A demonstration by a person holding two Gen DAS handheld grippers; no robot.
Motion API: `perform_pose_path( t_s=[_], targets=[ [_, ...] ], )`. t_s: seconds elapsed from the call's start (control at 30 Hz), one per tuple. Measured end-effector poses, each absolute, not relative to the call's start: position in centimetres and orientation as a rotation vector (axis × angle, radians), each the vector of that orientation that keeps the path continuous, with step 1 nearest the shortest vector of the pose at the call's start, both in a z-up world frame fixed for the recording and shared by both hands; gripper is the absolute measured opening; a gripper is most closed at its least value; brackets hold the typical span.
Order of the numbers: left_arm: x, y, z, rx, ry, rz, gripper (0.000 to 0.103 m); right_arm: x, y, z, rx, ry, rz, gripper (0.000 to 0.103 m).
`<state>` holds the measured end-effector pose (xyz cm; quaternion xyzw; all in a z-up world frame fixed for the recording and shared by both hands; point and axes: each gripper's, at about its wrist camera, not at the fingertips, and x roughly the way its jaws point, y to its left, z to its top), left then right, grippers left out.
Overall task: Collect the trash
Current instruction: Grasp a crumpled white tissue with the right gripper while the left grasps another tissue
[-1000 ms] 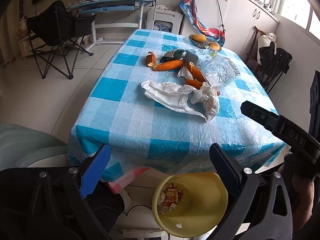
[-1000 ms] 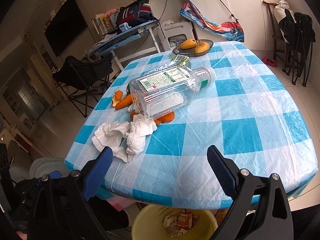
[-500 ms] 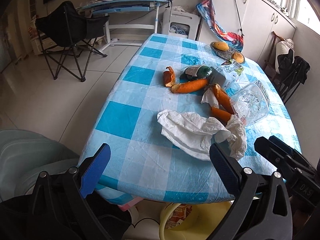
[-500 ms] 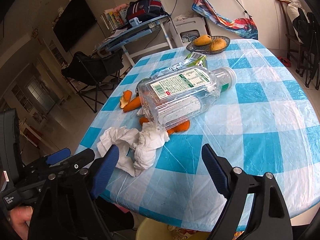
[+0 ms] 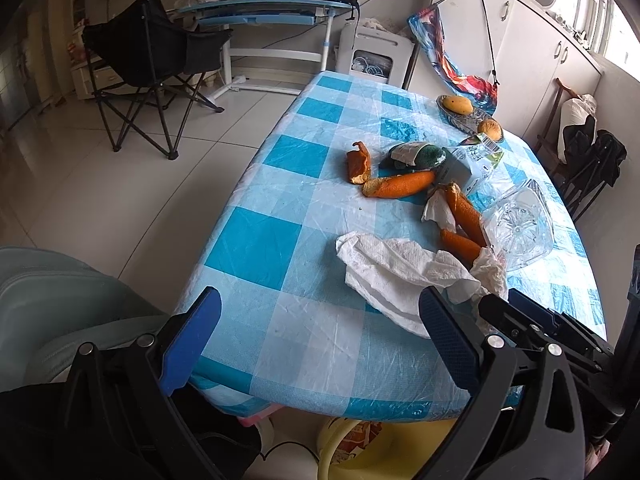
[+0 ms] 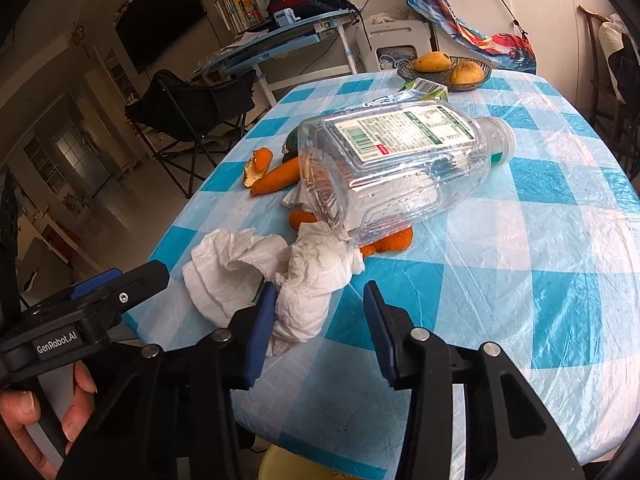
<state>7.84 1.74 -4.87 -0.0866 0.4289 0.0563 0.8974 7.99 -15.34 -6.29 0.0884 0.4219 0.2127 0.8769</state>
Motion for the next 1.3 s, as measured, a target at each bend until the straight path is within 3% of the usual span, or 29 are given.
perform_pose_path(
  t_s=[0.17, 0.27, 1.13, 1.17, 1.23, 1.3],
  targets=[
    [8.4, 1.5, -5.0, -0.179, 0.894, 0.109, 0.096, 7.9, -15.2, -6.1, 0.172, 0.877, 0.470, 0.021],
    [8.8, 1.2, -5.2, -0.175, 0.898, 0.102, 0.096, 7.6, -15.3, -6.0, 0.166, 0.873, 0.475, 0.018],
    [12.7, -4.4, -7.4, -0.045, 0.956, 0.008, 0.096, 7.8, -20.6, -6.3, 0.262, 0.919, 0.432, 0.020],
    [12.9, -4.6, -7.6, -0.037, 0.964, -0.003, 0.094, 8.0, -20.6, -6.4, 0.261, 0.927, 0.432, 0.022],
    [12.8, -5.0, -7.7, -0.016, 0.953, -0.018, 0.081, 8.1, -20.5, -6.5, 0.256, 0.934, 0.430, 0.023],
    [12.7, -5.5, -7.5, 0.013, 0.943, -0.047, 0.049, 8.3, -20.4, -6.4, 0.253, 0.936, 0.434, 0.023]
  ],
)
